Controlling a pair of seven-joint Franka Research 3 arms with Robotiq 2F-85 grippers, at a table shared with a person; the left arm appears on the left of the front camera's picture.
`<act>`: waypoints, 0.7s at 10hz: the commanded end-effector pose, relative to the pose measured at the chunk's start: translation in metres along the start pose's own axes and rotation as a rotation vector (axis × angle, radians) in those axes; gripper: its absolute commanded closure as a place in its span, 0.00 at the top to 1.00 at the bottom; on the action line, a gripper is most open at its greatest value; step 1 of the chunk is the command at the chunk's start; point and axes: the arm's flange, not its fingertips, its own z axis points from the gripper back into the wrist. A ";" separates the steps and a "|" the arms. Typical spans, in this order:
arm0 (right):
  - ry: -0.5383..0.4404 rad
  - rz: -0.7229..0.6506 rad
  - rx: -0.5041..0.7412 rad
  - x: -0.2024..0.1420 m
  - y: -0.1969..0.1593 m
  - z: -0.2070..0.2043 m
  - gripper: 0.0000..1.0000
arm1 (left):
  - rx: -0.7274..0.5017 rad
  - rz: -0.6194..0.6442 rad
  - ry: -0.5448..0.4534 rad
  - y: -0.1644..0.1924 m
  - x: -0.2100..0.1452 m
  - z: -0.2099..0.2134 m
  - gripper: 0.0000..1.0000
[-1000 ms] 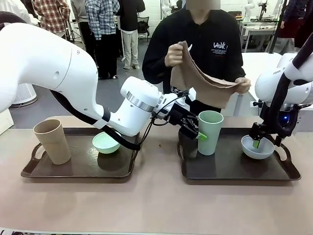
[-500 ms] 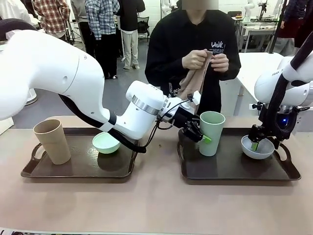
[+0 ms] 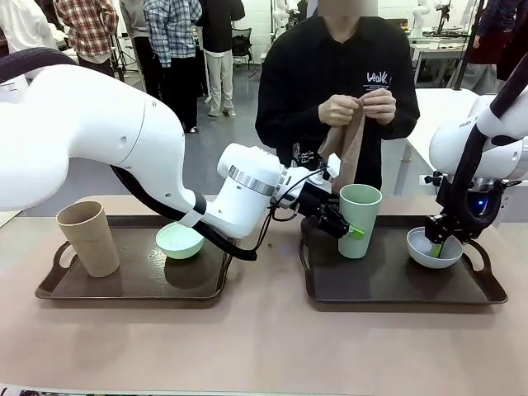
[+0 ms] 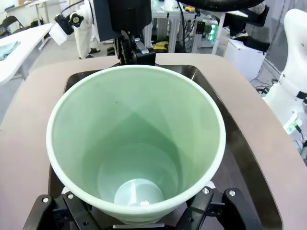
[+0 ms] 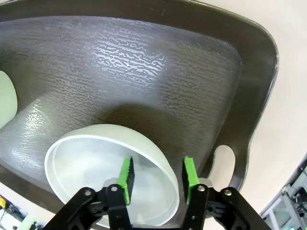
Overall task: Set up a tray with a mat and arrange the tableware.
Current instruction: Pick up the Picnic Bowl and Reusable plastic cup from the Handle tray in front of the human's position and hold them in the air.
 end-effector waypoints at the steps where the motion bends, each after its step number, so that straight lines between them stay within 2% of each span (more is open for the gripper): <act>1: -0.025 0.010 0.018 0.001 -0.005 -0.005 0.00 | 0.015 -0.014 -0.011 -0.007 0.000 0.005 0.39; 2: -0.025 0.009 0.011 0.001 -0.004 -0.003 0.04 | 0.011 -0.009 0.004 -0.011 0.000 0.008 0.00; 4: -0.034 0.008 -0.006 0.001 -0.003 0.002 0.00 | 0.012 0.000 0.004 -0.014 0.000 0.014 0.00; 5: -0.035 0.010 -0.013 0.001 -0.003 0.003 0.00 | 0.014 0.008 0.016 -0.015 0.001 0.013 0.29; 6: -0.034 0.010 -0.017 0.001 -0.003 0.004 0.00 | 0.008 0.008 0.021 -0.016 0.002 0.013 0.29; 7: -0.033 0.011 -0.019 0.002 -0.002 0.005 0.00 | 0.005 0.014 0.023 -0.016 0.002 0.015 0.00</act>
